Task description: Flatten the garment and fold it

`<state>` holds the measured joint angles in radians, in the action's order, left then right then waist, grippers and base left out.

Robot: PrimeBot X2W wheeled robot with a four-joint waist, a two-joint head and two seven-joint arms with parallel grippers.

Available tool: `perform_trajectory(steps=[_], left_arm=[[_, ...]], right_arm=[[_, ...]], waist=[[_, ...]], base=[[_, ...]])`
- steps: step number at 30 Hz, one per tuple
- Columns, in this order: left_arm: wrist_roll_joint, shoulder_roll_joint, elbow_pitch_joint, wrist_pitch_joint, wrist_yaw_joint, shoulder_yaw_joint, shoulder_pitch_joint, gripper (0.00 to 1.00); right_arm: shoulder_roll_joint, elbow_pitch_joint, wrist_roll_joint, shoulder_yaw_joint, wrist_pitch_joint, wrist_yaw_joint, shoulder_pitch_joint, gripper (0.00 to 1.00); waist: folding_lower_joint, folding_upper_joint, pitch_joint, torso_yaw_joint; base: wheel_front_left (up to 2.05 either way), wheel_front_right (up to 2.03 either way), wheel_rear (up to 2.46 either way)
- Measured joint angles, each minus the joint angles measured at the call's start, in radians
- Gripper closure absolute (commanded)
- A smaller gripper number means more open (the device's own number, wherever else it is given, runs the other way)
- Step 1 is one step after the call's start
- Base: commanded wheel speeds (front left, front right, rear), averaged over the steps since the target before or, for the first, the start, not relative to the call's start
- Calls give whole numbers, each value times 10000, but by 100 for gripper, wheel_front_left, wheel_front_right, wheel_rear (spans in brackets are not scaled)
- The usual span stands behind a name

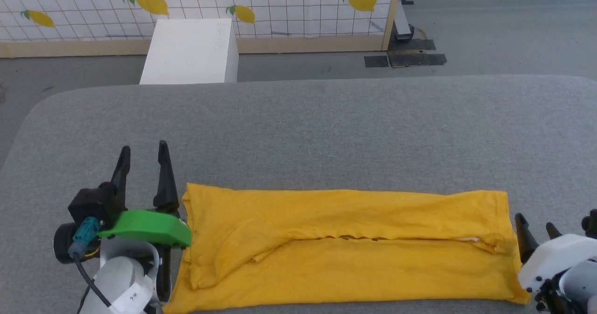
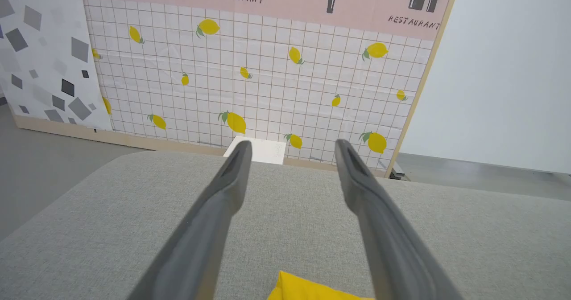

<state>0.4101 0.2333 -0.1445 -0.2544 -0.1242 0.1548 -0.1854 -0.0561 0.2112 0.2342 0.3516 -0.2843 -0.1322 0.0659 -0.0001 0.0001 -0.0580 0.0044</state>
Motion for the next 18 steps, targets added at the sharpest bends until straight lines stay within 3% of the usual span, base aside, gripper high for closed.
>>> perform_trajectory(steps=[14,15,16,18], left_arm=[[-1198,-765,-654,-29,763,-792,-171,0],[-1241,-788,-700,-27,807,-832,-172,0],[-1281,-809,-719,-27,819,-857,-172,0],[-1333,-880,-750,-27,872,-947,-172,0]], right_arm=[[6,2522,-924,69,-2679,0,1593,0],[-19,2558,-932,38,-2976,0,1677,5],[-44,2562,-932,6,-3181,0,1726,54],[-92,2489,-930,-58,-3461,0,1777,100]], waist=[[0,0,-283,-110],[0,0,-295,-109],[0,0,-301,-106],[0,0,-314,-99]], base=[[0,0,0],[0,0,0],[0,0,0],[0,0,0]])
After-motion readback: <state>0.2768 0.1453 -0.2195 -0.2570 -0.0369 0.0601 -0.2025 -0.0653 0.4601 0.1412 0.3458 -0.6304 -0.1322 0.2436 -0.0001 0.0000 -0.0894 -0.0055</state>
